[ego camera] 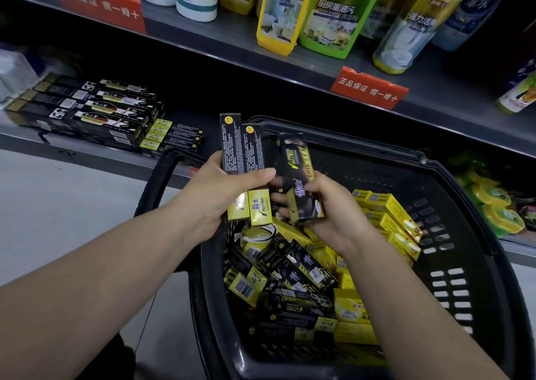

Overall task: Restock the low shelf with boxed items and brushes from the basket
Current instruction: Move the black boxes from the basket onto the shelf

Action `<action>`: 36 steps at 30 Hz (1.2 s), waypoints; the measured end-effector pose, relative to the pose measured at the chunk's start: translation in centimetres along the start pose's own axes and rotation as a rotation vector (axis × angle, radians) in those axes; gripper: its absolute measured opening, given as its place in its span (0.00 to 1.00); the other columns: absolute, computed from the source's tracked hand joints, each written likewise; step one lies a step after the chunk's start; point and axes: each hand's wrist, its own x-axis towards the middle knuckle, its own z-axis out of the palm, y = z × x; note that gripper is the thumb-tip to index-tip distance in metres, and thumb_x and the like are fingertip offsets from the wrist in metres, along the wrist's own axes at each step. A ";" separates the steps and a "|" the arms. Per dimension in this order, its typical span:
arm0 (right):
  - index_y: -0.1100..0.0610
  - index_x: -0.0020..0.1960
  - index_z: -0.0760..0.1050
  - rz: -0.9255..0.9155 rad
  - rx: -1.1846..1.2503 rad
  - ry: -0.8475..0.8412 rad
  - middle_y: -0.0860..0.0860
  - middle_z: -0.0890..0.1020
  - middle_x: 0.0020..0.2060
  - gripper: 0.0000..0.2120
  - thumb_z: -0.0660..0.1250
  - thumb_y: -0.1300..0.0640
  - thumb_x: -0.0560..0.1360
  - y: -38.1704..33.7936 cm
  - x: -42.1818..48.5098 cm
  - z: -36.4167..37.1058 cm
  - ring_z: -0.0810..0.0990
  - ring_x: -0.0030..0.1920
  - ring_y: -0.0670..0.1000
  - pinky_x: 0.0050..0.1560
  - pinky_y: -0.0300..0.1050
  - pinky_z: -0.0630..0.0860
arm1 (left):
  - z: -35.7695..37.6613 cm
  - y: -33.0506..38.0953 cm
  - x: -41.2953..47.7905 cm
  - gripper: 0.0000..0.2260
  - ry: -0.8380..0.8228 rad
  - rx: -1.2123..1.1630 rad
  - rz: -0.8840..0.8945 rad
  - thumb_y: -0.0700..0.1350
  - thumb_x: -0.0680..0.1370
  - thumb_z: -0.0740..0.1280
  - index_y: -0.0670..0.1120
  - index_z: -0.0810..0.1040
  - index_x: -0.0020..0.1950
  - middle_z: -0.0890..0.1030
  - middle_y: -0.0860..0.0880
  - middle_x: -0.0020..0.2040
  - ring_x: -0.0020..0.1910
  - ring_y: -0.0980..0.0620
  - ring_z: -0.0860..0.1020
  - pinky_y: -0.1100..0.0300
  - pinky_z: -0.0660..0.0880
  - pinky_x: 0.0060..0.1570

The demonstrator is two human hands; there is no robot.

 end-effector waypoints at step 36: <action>0.53 0.68 0.68 -0.171 -2.003 0.352 0.55 0.72 0.60 0.20 0.64 0.53 0.77 5.4 8.6 -10.8 0.70 0.60 0.58 0.60 0.52 0.67 | 0.2 -0.3 1.8 0.20 -0.071 0.223 0.148 0.43 0.64 0.78 0.57 0.70 0.45 0.82 0.63 0.36 0.34 0.70 0.79 0.74 0.71 0.34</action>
